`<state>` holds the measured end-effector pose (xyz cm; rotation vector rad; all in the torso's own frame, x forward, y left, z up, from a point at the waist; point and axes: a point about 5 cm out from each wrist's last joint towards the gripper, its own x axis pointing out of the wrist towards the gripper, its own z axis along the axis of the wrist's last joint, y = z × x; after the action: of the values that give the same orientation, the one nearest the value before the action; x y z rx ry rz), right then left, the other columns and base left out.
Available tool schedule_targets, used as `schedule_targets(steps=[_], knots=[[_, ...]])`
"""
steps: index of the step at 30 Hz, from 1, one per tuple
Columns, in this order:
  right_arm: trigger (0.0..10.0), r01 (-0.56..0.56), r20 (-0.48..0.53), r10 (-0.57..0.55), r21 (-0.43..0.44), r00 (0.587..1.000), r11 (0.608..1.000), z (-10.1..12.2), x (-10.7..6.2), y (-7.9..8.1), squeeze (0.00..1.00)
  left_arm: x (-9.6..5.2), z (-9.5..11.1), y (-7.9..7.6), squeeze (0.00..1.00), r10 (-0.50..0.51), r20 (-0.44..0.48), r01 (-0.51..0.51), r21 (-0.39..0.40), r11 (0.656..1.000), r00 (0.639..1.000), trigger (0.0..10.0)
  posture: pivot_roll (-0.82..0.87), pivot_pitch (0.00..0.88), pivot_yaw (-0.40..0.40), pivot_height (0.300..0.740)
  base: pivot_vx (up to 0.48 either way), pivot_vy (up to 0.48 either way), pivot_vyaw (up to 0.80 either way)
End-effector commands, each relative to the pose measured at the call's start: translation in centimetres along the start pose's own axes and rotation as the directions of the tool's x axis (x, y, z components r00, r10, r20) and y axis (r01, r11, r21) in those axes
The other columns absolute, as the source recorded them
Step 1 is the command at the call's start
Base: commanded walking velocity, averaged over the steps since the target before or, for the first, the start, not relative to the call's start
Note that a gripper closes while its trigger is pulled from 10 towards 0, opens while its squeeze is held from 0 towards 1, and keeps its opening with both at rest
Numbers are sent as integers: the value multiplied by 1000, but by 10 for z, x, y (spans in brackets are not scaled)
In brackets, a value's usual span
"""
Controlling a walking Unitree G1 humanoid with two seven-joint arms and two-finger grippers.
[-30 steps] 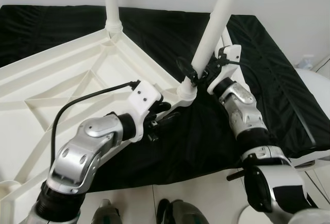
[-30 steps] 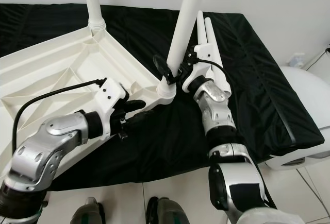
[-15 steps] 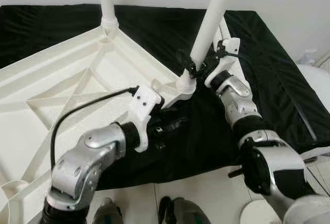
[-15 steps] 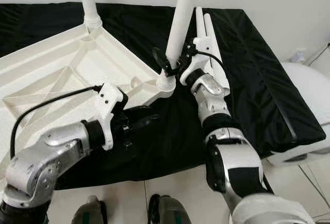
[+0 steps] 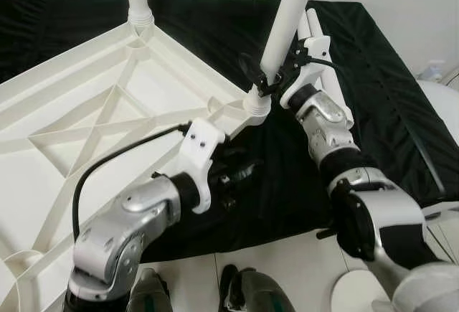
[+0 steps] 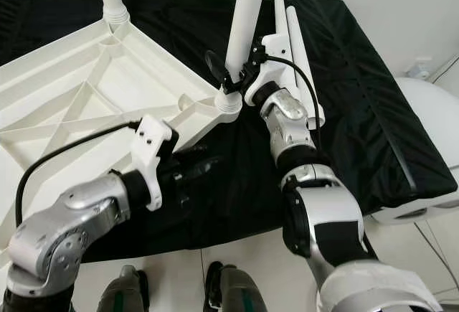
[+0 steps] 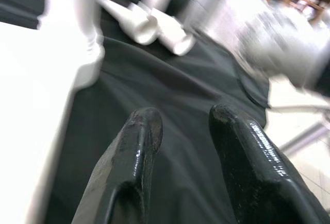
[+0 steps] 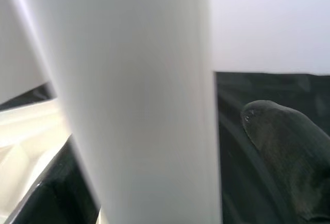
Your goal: Building children table
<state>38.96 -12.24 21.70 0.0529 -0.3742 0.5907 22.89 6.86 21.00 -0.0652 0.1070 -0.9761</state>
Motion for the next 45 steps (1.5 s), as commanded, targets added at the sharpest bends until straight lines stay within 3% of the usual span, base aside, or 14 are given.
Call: schedule_targets(steps=[1, 5, 9, 13, 17, 21, 23, 25, 28, 30, 36, 45], knots=[[10000, 49, 10, -49, -5, 999, 999, -4, -11, -7, 0, 1, 0, 3, 0, 6, 6, -6, -6, 1000, 1000, 10000, 69, 131, -99, 740, 0, 0, 0], [10000, 145, 33, -143, -50, 989, 988, -6, -36, -17, 0, 8, 6, 13, 0, 37, 30, -37, 16, 999, 999, 10000, 51, 90, -79, 740, 0, 0, 0], [10000, 199, 64, -194, -80, 979, 977, -5, -48, -17, 0, 12, 9, 22, 0, 80, 36, -82, 28, 996, 996, 10000, 41, 58, -63, 740, 0, 0, 0], [10000, 248, 88, -240, -89, 967, 965, -5, -58, -10, 0, 14, 8, 31, 0, 132, 15, -133, 71, 989, 991, 10000, 39, 45, -58, 740, 0, 0, 0], [10000, 253, 84, -248, -58, 965, 966, -9, -70, 12, 0, 15, 3, 45, 0, 184, -28, -179, 117, 977, 983, 10000, 30, 31, -48, 740, 0, 0, 0], [10000, 273, 79, -268, -54, 960, 961, -12, -73, 14, 0, 16, 2, 47, 0, 191, -27, -188, 100, 977, 981, 10000, 22, 26, -41, 740, 0, 0, 0], [10000, 320, 90, -314, -64, 945, 945, -10, -75, 11, 0, 16, 2, 47, 0, 189, -25, -186, 94, 978, 982, 10000, 15, 21, -34, 740, 0, 0, 0], [10000, 426, 106, -417, -78, 903, 901, -6, -81, 4, 0, 15, -1, 50, 0, 193, -44, -188, 108, 976, 980, 10000, 12, 22, -32, 740, 0, 0, 0], [10000, 483, 97, -475, -94, 875, 871, -8, -91, 8, 0, 11, -8, 55, 0, 218, -79, -207, 122, 971, 973, 10000, 6, 22, -29, 740, 0, 0, 0], [10000, 483, 97, -475, -94, 875, 871, -8, -91, 8, 0, 11, -8, 55, 0, 218, -79, -207, 122, 971, 973, 10000, 6, 22, -29, 740, 0, 0, 0], [10000, 503, 30, -502, -84, 864, 860, -16, -114, 36, 0, -1, -28, 74, 0, 304, -201, -272, 173, 947, 931, 10000, -4, 29, -27, 740, 0, 0, 0], [10000, 488, 23, -488, -88, 873, 868, -13, -118, 53, 0, -17, -49, 87, 0, 397, -320, -328, 249, 911, 860, 10000, -1, 34, -26, 740, 0, 0, 0]])
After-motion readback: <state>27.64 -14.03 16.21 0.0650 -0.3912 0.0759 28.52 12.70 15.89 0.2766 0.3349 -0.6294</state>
